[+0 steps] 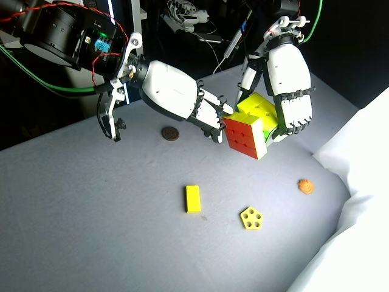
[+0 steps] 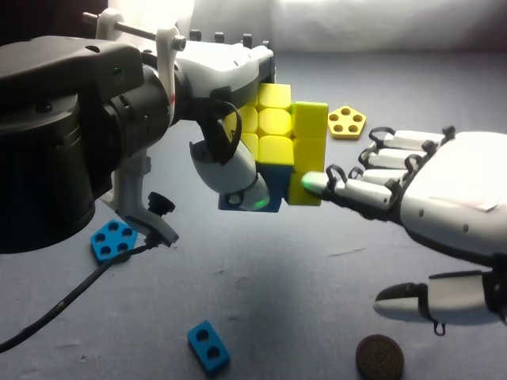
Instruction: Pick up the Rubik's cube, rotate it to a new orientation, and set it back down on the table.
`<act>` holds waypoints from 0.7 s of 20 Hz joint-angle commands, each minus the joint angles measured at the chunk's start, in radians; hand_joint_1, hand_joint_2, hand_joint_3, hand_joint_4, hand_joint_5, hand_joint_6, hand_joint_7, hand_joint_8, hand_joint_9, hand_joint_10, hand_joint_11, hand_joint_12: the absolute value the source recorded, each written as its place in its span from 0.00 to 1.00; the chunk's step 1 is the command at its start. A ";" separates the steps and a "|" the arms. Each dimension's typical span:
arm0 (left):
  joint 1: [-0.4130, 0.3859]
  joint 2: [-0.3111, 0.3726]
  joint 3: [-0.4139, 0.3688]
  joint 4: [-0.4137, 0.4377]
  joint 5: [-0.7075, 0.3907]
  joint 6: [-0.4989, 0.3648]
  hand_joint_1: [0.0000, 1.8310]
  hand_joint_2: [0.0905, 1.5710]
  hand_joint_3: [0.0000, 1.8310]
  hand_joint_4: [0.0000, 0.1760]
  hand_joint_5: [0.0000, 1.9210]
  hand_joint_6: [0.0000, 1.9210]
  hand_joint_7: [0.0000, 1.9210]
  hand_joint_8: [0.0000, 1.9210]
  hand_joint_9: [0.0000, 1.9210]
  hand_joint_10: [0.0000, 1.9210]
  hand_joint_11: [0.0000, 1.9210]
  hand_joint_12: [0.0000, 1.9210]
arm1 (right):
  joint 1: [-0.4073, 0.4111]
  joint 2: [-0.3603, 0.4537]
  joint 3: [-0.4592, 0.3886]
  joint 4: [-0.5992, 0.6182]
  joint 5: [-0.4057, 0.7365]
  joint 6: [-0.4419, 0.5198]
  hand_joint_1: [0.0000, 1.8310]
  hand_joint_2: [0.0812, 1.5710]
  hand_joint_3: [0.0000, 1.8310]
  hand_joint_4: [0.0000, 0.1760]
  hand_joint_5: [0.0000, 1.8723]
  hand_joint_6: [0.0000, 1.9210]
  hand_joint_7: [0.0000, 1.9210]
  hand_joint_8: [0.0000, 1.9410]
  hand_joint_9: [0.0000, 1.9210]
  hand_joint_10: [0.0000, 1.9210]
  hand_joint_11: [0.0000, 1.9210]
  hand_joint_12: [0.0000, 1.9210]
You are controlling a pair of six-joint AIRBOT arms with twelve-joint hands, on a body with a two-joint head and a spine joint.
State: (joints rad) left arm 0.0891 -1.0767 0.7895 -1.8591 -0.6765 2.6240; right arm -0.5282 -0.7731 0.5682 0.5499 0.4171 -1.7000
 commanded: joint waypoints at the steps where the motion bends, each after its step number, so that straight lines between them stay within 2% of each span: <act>1: -0.021 0.001 -0.002 0.057 0.045 -0.018 0.58 0.67 0.00 0.00 0.06 0.86 0.05 0.88 0.06 0.92 0.03 1.00 | 0.005 -0.004 0.003 -0.015 0.088 -0.005 0.25 0.71 0.00 0.00 0.01 0.00 0.13 0.55 0.05 0.61 0.00 0.36; 5: -0.023 0.001 0.000 0.054 0.045 -0.021 0.60 0.66 0.00 0.00 0.06 0.87 0.07 0.85 0.07 0.90 0.03 0.99 | 0.003 -0.029 0.008 -0.015 0.105 -0.026 0.24 0.72 0.00 0.00 0.00 0.00 0.12 0.56 0.05 0.61 0.00 0.37; 7: -0.024 0.001 0.000 0.053 0.045 -0.021 0.59 0.67 0.00 0.00 0.05 0.89 0.07 0.85 0.07 0.90 0.03 1.00 | 0.002 -0.041 0.020 -0.013 0.106 -0.027 0.25 0.72 0.00 0.00 0.00 0.00 0.12 0.55 0.05 0.60 0.00 0.35; 10: -0.026 0.001 0.000 0.051 0.045 -0.021 0.58 0.67 0.00 0.00 0.06 0.86 0.07 0.84 0.07 0.90 0.02 1.00 | 0.002 -0.067 0.042 0.089 0.106 -0.119 0.25 0.71 0.00 0.00 0.01 0.00 0.13 0.54 0.06 0.60 0.00 0.37; 14: -0.026 0.001 0.000 0.049 0.045 -0.021 0.59 0.68 0.00 0.00 0.06 0.85 0.10 0.80 0.10 0.87 0.04 0.99 | -0.010 -0.079 0.052 0.103 0.107 -0.131 0.26 0.71 0.00 0.00 0.01 0.00 0.14 0.54 0.05 0.61 0.00 0.37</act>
State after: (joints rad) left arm 0.0826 -1.0767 0.7963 -1.8587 -0.6693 2.6144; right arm -0.5461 -0.8555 0.6159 0.6701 0.4202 -1.8317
